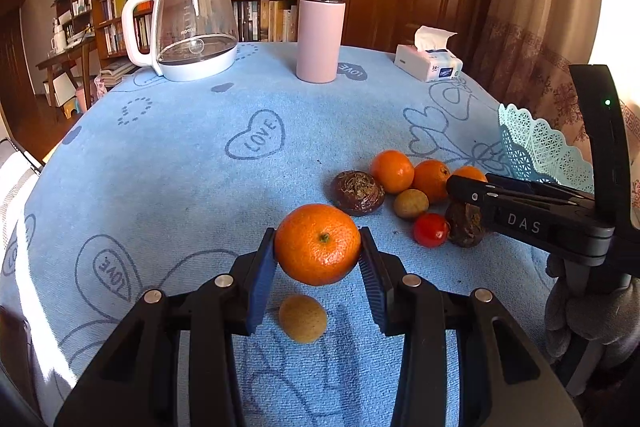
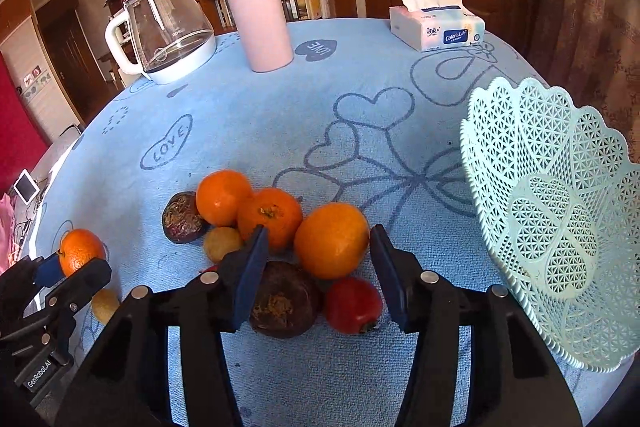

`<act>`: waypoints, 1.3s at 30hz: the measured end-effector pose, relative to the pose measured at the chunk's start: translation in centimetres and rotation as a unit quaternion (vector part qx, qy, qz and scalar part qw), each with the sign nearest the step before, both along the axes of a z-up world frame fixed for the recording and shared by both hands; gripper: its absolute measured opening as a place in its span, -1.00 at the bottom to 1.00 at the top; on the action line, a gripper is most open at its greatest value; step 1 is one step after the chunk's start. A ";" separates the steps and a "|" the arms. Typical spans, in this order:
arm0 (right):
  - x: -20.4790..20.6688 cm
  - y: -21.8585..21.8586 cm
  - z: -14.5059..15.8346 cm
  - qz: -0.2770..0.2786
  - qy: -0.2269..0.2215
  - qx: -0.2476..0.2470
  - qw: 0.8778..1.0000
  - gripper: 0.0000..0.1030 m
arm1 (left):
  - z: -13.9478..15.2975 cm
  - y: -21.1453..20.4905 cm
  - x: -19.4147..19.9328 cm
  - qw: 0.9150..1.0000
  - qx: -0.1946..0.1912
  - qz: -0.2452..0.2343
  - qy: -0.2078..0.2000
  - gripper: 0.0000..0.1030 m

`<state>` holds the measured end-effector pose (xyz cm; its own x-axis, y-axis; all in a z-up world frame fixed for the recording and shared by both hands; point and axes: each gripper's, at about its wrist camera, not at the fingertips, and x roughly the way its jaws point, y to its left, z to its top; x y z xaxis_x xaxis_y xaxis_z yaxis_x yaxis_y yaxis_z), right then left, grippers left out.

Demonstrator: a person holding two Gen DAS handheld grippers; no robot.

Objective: Organize fruits
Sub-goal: 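Grasp an orange from the pile with the right tool while the left tool holds the large orange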

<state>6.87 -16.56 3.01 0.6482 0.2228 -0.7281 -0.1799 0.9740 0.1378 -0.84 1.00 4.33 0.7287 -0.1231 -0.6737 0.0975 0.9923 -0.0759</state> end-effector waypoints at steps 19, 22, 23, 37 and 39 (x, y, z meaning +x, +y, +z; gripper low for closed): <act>-0.2 -1.4 -0.5 -0.014 -0.004 0.013 1.000 -0.10 | -0.7 0.6 0.4 1.000 -0.011 0.009 0.011 -0.21; 0.0 -1.3 -0.6 -0.005 -0.004 0.024 1.000 -0.15 | -0.9 0.5 0.5 1.000 -0.012 0.009 0.015 -0.21; 0.0 -1.3 -0.6 -0.001 -0.005 0.028 1.000 -0.16 | -1.0 0.5 0.5 1.000 -0.011 0.008 0.016 -0.21; -1.8 -1.0 1.1 0.015 -0.053 0.041 0.998 -0.20 | -1.1 0.9 0.6 1.000 -0.018 0.015 0.014 -0.21; -2.2 -1.1 1.6 0.015 -0.063 0.045 0.997 -0.20 | -1.1 0.8 0.6 1.000 -0.019 0.016 0.013 -0.21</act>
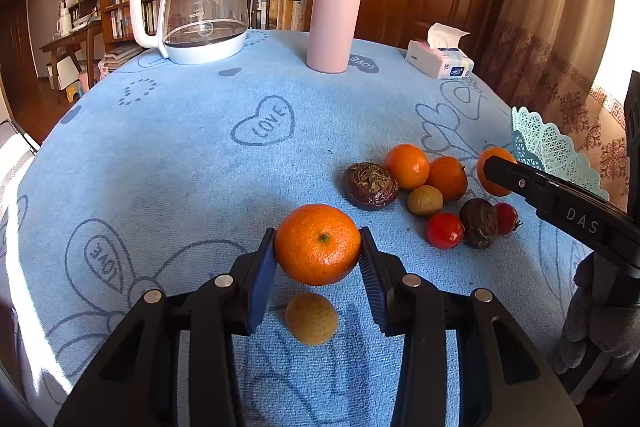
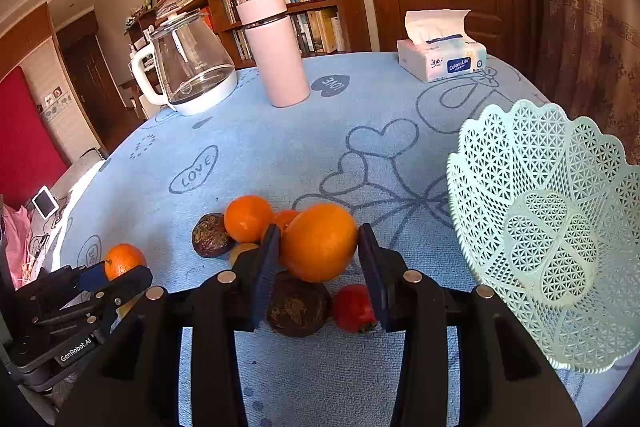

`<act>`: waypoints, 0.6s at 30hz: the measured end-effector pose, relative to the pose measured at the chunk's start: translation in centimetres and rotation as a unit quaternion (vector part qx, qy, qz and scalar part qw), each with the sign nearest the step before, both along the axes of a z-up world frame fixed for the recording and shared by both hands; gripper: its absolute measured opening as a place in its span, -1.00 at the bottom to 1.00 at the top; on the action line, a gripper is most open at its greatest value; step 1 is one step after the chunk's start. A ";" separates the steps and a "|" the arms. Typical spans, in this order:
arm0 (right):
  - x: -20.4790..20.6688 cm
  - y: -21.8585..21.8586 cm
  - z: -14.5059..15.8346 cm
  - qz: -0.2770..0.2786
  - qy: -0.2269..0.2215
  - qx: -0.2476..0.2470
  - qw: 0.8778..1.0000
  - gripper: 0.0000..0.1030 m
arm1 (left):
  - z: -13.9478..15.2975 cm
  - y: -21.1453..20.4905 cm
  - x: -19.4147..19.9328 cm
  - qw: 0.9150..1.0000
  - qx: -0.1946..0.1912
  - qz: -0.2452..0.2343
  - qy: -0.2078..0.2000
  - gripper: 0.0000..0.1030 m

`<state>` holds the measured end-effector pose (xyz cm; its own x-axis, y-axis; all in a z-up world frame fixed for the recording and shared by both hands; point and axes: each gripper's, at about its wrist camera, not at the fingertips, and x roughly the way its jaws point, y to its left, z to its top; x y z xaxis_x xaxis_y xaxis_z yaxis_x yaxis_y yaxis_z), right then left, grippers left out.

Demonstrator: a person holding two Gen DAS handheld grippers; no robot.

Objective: Organize fruits
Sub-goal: 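Grasp an orange from the pile with the right tool while the left tool holds the large orange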

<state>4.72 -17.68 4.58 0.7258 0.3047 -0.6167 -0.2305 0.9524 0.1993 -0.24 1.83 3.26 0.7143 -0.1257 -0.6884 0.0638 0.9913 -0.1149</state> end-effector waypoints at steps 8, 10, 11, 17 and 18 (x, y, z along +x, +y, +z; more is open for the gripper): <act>-1.2 -0.9 1.6 -0.022 -0.043 0.008 0.999 -0.20 | 0.3 0.0 -0.2 1.000 0.002 0.004 -0.013 -0.21; -1.7 -1.1 2.2 -0.032 -0.061 0.003 0.998 -0.20 | 0.4 -0.1 -0.3 1.000 0.007 0.006 -0.019 -0.21; -2.0 -1.3 2.5 -0.036 -0.071 0.002 0.997 -0.20 | 0.5 -0.1 -0.3 1.000 0.008 0.007 -0.022 -0.21; -2.8 -2.6 3.7 -0.057 -0.096 0.014 0.994 -0.20 | 0.7 -0.2 -0.5 0.999 0.013 0.008 -0.033 -0.21; -2.8 -2.8 3.8 -0.060 -0.097 0.016 0.993 -0.20 | 0.8 -0.2 -0.6 0.999 0.013 0.008 -0.034 -0.21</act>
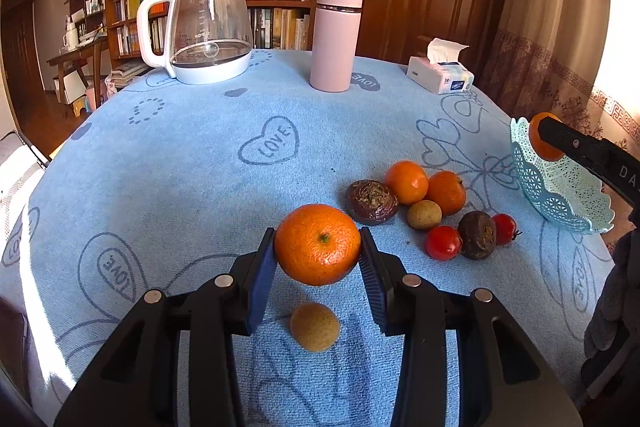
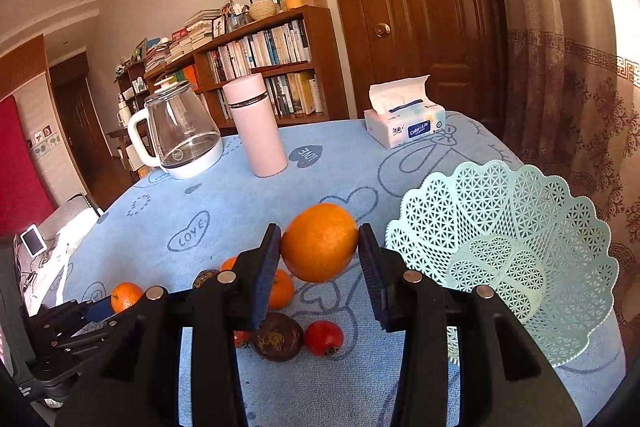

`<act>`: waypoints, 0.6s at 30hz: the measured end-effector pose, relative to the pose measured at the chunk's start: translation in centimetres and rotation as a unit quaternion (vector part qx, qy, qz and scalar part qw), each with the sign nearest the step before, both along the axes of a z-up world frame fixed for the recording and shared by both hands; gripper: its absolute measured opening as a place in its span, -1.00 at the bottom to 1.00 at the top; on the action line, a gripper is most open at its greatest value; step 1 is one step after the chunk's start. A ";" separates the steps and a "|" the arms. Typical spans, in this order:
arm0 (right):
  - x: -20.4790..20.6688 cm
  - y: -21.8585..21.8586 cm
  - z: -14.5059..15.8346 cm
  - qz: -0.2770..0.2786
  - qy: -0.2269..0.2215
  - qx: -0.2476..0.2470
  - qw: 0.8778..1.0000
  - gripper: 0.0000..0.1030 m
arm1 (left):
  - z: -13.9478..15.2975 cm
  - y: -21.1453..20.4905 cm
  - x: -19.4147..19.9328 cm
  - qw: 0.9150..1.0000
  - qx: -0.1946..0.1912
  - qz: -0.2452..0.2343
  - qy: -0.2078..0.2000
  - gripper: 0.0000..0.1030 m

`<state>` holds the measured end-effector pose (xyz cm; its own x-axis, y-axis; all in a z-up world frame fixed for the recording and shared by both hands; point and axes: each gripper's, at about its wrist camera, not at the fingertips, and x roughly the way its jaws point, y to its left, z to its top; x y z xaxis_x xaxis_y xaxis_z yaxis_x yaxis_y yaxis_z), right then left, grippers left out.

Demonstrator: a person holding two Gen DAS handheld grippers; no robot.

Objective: Organize fruits
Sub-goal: 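Grasp an orange from the pile with the right tool while the left tool holds the large orange, then carry the orange into the green basket and open the right tool while the left holds its orange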

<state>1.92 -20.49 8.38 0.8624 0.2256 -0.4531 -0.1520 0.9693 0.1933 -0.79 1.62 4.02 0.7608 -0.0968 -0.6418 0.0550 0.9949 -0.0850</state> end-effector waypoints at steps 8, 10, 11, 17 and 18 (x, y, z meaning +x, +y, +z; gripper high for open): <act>-0.2 -2.9 1.1 -0.032 -0.006 0.029 0.999 -0.20 | 0.2 0.0 -0.3 1.000 0.001 0.001 -0.004 -0.21; -0.3 -3.7 1.3 -0.042 -0.006 0.033 0.999 -0.20 | 0.4 -0.1 -0.4 1.000 0.002 0.000 -0.006 -0.21; -0.4 -4.1 1.4 -0.048 -0.007 0.035 0.998 -0.20 | 0.4 -0.1 -0.4 1.000 0.003 0.000 -0.007 -0.21; -0.8 -7.3 1.8 -0.091 -0.009 0.042 0.995 -0.20 | 1.3 -0.3 -0.8 1.000 0.007 -0.002 -0.015 -0.21; -0.9 -7.9 1.8 -0.099 -0.008 0.043 0.994 -0.20 | 1.5 -0.4 -0.8 1.000 0.007 -0.002 -0.016 -0.21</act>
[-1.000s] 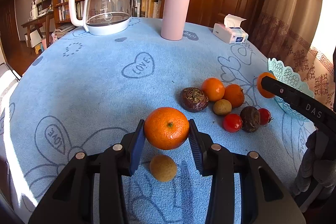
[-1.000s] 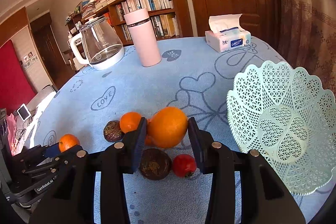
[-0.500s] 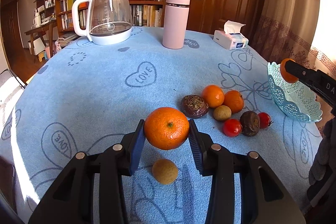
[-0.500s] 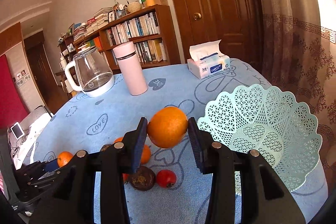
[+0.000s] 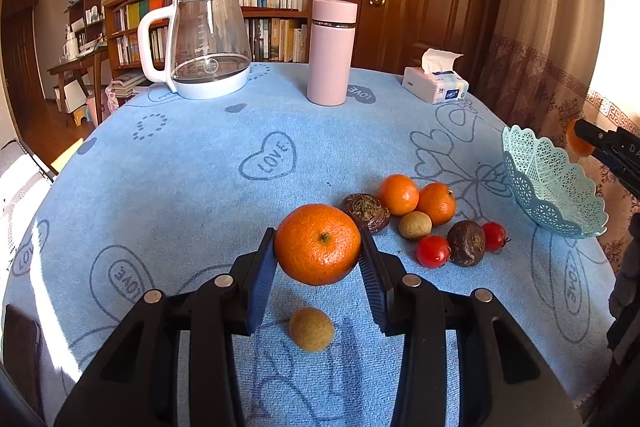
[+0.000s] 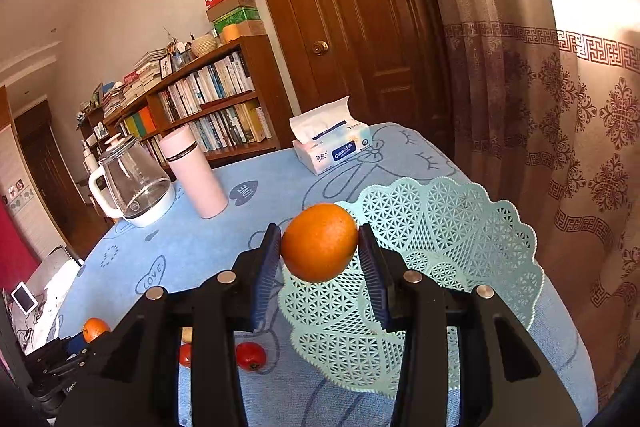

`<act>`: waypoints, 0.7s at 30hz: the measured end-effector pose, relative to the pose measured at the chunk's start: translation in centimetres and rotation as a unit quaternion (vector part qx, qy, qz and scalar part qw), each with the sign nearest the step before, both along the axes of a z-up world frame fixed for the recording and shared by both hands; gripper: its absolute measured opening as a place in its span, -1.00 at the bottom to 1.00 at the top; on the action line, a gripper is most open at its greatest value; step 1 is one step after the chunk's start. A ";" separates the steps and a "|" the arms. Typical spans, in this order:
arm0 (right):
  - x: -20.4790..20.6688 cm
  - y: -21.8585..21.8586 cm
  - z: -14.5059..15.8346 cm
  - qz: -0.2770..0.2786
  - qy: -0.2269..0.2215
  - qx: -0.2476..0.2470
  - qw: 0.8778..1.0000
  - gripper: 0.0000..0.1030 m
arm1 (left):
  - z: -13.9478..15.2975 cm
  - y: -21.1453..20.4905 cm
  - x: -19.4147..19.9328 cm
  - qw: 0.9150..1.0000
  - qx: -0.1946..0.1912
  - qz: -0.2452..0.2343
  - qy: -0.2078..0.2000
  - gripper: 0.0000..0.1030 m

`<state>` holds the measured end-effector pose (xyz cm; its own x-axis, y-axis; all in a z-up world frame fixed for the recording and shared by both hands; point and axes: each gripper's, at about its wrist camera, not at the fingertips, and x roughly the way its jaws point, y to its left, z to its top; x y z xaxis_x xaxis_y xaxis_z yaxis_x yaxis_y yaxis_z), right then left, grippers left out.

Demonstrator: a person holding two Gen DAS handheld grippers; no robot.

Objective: Organize fruits
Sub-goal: 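Carry the orange into the green basket and open the right tool while the left holds its orange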

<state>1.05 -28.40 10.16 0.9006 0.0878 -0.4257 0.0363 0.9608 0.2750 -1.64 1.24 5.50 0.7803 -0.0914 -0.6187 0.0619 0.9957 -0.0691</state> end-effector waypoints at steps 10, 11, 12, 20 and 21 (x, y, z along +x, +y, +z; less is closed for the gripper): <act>0.3 -5.4 -2.6 -0.064 0.046 0.008 0.997 -0.20 | 1.4 -1.7 -0.4 1.000 0.008 -0.019 -0.007 -0.21; 0.4 -5.7 -2.8 -0.068 0.051 0.009 0.996 -0.20 | 1.6 -1.9 -0.4 1.000 0.009 -0.022 -0.008 -0.21; 0.5 -5.9 -3.0 -0.072 0.056 0.009 0.996 -0.20 | 1.7 -2.2 -0.4 1.000 0.011 -0.025 -0.010 -0.21; 1.2 -6.1 -4.0 -0.077 0.078 0.005 0.994 -0.20 | 2.7 -4.3 -0.4 0.998 0.025 -0.049 -0.019 -0.21; 1.3 -6.1 -4.2 -0.078 0.080 0.004 0.994 -0.20 | 2.7 -4.6 -0.3 0.998 0.025 -0.052 -0.019 -0.21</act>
